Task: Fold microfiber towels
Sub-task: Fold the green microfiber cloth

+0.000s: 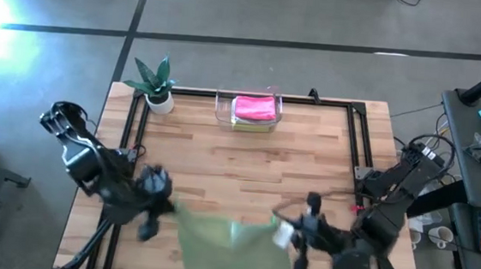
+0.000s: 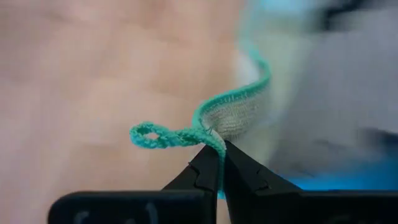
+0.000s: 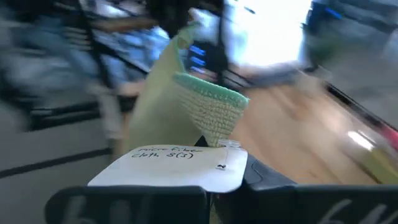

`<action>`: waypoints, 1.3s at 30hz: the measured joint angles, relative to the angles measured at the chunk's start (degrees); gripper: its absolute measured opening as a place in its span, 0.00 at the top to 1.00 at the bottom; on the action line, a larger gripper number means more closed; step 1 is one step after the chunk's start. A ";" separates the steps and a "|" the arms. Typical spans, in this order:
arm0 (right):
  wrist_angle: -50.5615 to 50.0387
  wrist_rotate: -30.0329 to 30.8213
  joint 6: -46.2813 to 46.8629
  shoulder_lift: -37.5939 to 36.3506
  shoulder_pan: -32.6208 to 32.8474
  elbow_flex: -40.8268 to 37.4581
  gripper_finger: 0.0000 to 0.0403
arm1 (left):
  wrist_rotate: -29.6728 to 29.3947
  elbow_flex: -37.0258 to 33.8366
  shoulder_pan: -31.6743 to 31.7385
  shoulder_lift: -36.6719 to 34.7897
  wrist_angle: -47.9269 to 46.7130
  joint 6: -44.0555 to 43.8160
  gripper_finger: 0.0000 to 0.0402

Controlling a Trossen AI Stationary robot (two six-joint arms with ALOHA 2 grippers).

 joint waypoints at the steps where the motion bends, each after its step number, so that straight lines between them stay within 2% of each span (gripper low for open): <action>1: -3.73 0.76 3.91 0.21 -0.96 -0.04 0.98 | -4.82 -1.33 0.46 0.00 -3.30 -0.02 1.00; 4: -13.29 3.15 14.74 1.92 -3.91 -0.22 0.98 | -19.81 -5.55 2.16 0.00 -11.10 0.05 1.00; 6: -17.43 4.44 18.34 3.02 -5.15 -0.35 0.98 | -26.13 -8.15 3.87 -0.02 -12.89 0.13 1.00; 7: -18.55 4.57 19.10 3.31 -5.92 -0.35 0.98 | -27.15 -9.37 4.93 -0.02 -13.07 0.25 1.00; 17: -27.71 4.81 18.49 4.49 -11.92 -0.44 0.98 | -26.80 -20.39 12.81 -0.02 -12.06 1.95 1.00; 22: -31.21 4.43 18.44 4.49 -14.63 -1.44 0.98 | -30.72 -23.97 15.64 -0.04 -11.67 2.50 1.00; 26: -34.48 4.36 19.22 4.49 -16.10 -3.39 0.98 | -34.99 -26.50 18.74 -0.07 -7.47 7.61 1.00; 33: -36.50 1.37 21.77 4.47 -18.05 -7.25 0.98 | -35.11 -29.32 25.12 -0.07 7.13 24.05 1.00; 39: -36.26 -0.75 24.98 4.49 -18.01 -9.12 0.98 | -34.00 -30.03 27.06 0.11 10.39 27.26 1.00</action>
